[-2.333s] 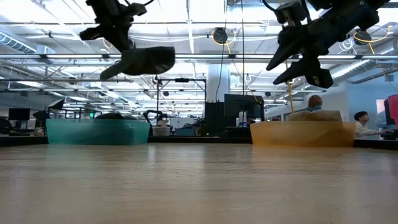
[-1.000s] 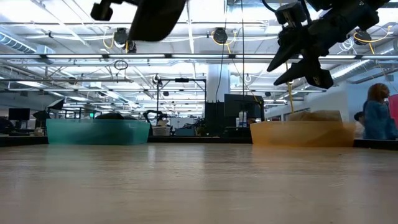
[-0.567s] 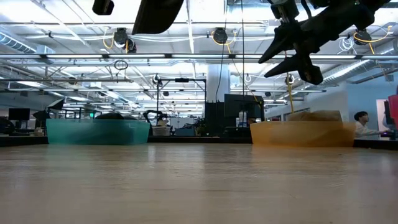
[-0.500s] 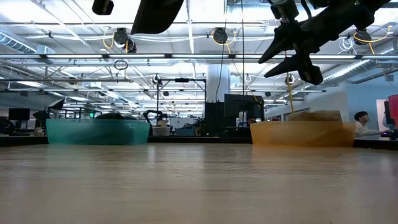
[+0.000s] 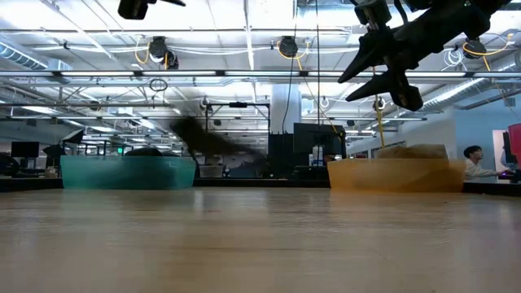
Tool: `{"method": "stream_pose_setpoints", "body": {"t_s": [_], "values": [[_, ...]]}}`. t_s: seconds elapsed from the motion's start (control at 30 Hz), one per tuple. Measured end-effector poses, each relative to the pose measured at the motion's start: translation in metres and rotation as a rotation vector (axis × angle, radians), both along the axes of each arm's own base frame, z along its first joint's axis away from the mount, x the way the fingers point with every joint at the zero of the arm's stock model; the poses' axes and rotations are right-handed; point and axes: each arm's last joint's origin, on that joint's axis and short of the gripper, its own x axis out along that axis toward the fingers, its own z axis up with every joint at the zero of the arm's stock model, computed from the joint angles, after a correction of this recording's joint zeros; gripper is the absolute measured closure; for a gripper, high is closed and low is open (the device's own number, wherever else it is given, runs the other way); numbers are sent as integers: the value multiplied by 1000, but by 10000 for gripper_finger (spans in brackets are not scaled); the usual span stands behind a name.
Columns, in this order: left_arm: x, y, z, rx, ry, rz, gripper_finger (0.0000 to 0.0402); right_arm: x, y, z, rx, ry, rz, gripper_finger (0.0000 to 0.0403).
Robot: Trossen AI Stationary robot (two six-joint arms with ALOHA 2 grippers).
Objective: Pick & Place hat
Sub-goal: Put the black cap into the green bin
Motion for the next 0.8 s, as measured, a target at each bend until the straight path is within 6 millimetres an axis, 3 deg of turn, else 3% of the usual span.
{"method": "stream_pose_setpoints", "body": {"t_s": [0.17,0.3,0.53,0.8], "values": [[0,0,0,4,0,1,155,0,0,0,0,0,0,275],[0,0,0,9,1,10,133,0,0,0,20,-3,-14,275],[0,2,0,57,8,30,154,1,0,1,45,-22,-32,275],[24,-9,-14,84,85,-68,192,3,-1,6,24,-77,-51,275]]}}
